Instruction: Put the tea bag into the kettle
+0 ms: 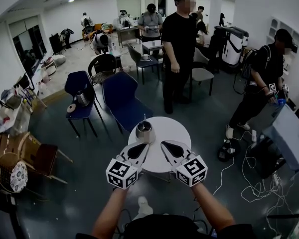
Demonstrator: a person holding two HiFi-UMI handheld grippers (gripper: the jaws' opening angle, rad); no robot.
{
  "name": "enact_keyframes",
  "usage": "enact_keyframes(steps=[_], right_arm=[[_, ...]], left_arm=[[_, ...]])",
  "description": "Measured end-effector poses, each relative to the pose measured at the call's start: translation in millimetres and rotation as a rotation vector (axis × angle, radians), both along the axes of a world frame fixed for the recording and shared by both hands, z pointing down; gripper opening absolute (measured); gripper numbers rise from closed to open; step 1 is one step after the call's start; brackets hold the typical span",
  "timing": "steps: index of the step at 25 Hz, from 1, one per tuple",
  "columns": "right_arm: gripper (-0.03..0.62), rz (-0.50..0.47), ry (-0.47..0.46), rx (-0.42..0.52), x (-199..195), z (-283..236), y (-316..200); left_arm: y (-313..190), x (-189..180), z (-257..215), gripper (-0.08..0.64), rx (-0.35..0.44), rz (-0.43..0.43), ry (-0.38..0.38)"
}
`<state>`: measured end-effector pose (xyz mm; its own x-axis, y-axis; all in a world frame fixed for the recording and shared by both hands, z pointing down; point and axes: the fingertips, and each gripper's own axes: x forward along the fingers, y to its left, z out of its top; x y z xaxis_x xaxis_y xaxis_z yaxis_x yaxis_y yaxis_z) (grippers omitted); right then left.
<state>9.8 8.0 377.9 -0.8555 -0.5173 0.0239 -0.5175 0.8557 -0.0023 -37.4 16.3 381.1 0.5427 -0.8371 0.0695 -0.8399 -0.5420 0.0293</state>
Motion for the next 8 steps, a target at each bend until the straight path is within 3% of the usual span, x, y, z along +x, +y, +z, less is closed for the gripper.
enact_keyframes(steps=[8], right_arm=[[0.017, -0.004, -0.011, 0.001, 26.1, 2.1, 28.5]], left_arm=[[32.3, 24.7, 4.4, 0.015, -0.003, -0.009, -0.011]])
